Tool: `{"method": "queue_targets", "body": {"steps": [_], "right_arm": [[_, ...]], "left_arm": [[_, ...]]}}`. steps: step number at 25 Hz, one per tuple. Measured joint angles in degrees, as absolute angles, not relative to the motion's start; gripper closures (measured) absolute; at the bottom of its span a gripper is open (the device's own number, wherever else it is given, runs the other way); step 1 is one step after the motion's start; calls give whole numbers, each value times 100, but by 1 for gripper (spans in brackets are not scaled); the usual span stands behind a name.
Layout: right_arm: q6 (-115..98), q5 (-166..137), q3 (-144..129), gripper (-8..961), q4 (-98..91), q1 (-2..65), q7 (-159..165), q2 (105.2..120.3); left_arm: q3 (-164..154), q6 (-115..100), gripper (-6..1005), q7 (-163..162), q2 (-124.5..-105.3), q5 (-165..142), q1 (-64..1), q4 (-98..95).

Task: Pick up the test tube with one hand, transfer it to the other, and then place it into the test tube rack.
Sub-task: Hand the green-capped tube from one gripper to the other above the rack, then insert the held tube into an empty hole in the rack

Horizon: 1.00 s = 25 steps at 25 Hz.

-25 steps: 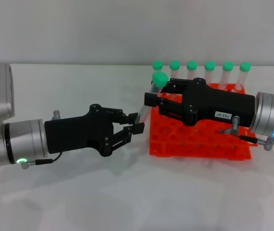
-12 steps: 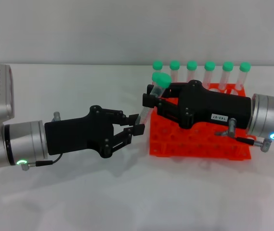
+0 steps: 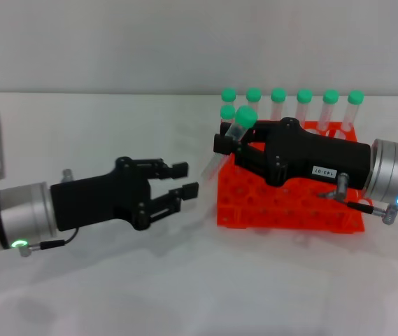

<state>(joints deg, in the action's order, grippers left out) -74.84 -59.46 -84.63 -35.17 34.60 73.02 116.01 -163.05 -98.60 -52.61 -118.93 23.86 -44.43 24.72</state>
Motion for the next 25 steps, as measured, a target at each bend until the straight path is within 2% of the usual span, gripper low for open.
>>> {"method": "queue_targets", "body": {"steps": [5, 6, 10, 15, 21, 25], "right_arm": [[-7451, -5815, -8438, 748, -3496, 3420, 7265, 11591], [-7451, -5815, -8438, 748, -3496, 3420, 7265, 11591], [-7099, -5747, -8430, 746, -3510, 3413, 7124, 11584], [-6446, -5616, -8470, 744, -3511, 3447, 6847, 11605], [-5671, -5235, -8712, 742, -3490, 3521, 6431, 11619], [-5265, -5163, -8906, 741, -3429, 3682, 6293, 11619]], "left_arm": [[-16305, -9892, 699, -5262, -11872, 2650, -4254, 2488], [-16304, -9909, 697, -5264, -11868, 2972, -3999, 2612], [-16303, -9963, 469, -5265, -11877, 3492, -3558, 2775], [-16304, -9939, 269, -5217, -11886, 4223, -2945, 2801], [-16287, -9699, 106, -5208, -11914, 4862, -2532, 2684], [-16286, -9519, 106, -5194, -11906, 5000, -2385, 2489]]}}
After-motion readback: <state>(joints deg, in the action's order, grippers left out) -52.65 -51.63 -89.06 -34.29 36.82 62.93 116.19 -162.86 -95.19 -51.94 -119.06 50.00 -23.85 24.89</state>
